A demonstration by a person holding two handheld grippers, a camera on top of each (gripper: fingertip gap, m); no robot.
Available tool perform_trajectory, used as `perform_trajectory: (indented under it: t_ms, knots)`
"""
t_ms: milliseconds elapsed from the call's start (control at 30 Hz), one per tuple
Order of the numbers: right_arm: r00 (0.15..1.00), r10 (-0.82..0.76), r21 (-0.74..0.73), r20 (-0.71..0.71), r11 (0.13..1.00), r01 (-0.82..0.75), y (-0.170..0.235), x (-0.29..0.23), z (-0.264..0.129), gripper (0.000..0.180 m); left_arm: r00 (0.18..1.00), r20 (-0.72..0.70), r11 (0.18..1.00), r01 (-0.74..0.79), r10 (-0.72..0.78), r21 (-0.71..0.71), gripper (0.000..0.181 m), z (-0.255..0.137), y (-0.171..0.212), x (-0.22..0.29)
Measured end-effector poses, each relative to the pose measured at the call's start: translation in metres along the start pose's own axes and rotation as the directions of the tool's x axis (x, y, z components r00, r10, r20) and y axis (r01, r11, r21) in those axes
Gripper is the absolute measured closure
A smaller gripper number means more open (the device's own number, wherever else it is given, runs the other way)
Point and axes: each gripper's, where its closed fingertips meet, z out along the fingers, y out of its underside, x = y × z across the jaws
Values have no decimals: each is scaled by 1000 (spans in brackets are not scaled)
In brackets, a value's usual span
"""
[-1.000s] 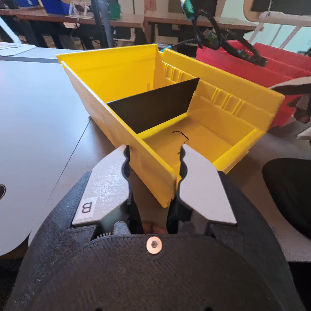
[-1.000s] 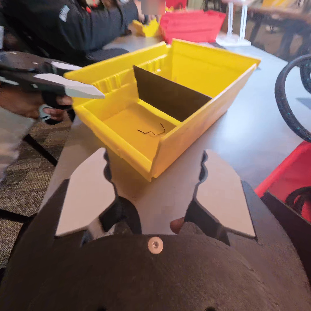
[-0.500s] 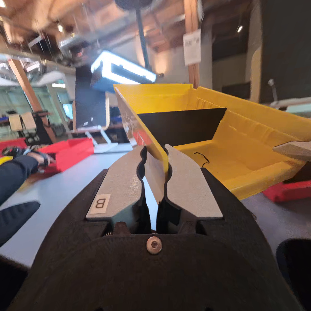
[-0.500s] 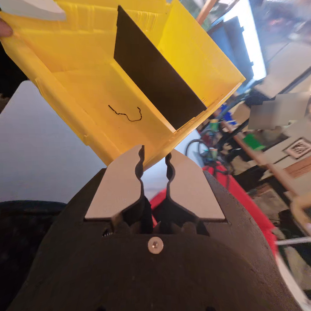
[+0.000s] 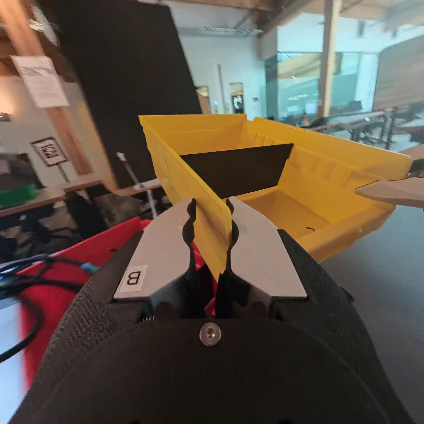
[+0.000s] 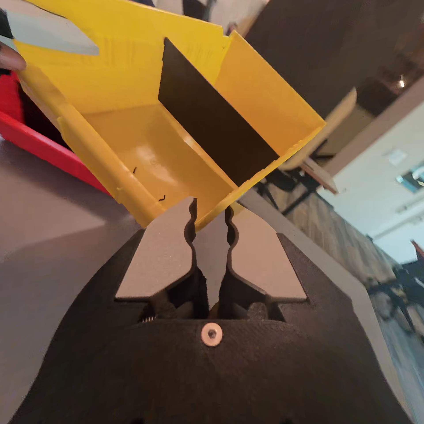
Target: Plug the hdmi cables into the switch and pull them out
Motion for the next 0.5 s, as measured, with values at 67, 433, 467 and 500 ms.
perform_trajectory:
  t_ms: [67,433,467,500]
  knots:
    - [998,23,-81,-53,996,-27,39,21,-14,157,996,-90,998,-16,10,-66,155,29,18,35]
    - [997,21,-345,-69,938,-44,164,47,-56,158,931,-350,920,-223,104,-321,144,66,129,138]
    - [998,11,-368,-66,929,-35,169,47,-55,156,916,-383,907,-258,120,-333,139,65,131,140]
    - [998,-4,-380,-59,925,-18,170,49,-55,154,892,-434,897,-288,125,-335,131,61,131,145]
